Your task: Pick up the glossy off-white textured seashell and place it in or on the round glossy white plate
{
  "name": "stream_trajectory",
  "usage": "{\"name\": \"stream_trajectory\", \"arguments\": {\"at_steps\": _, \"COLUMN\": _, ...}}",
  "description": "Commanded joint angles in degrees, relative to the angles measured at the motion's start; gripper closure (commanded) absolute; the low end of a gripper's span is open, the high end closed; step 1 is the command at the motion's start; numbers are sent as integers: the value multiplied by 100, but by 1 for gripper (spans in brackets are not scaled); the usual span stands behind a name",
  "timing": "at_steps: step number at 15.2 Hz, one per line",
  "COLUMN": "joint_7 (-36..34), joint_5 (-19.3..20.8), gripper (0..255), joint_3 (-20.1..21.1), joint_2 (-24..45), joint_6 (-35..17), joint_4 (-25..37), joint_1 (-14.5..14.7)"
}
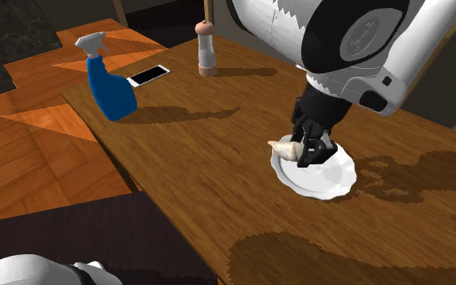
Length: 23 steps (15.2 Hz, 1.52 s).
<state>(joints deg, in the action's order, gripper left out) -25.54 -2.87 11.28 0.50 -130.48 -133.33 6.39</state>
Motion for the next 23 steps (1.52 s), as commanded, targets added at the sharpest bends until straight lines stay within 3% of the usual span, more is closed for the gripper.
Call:
{"name": "stream_trajectory", "arguments": {"at_steps": 1, "joint_7": -97, "joint_5": 112, "gripper": 255, "joint_3": 7, "joint_2": 422, "joint_6": 77, "joint_4": 495, "joint_1": 10}}
{"name": "stream_trajectory", "arguments": {"at_steps": 5, "joint_7": -238, "joint_5": 308, "gripper": 255, "joint_3": -13, "joint_2": 1230, "joint_6": 363, "joint_4": 1577, "joint_1": 61}}
{"name": "stream_trajectory", "arguments": {"at_steps": 17, "joint_7": -312, "joint_5": 455, "gripper": 255, "joint_3": -72, "joint_2": 1865, "joint_6": -478, "joint_4": 1360, "joint_1": 112}}
{"name": "stream_trajectory", "arguments": {"at_steps": 23, "joint_7": -312, "joint_5": 455, "gripper": 255, "joint_3": -72, "joint_2": 1865, "joint_6": -478, "joint_4": 1360, "joint_1": 112}}
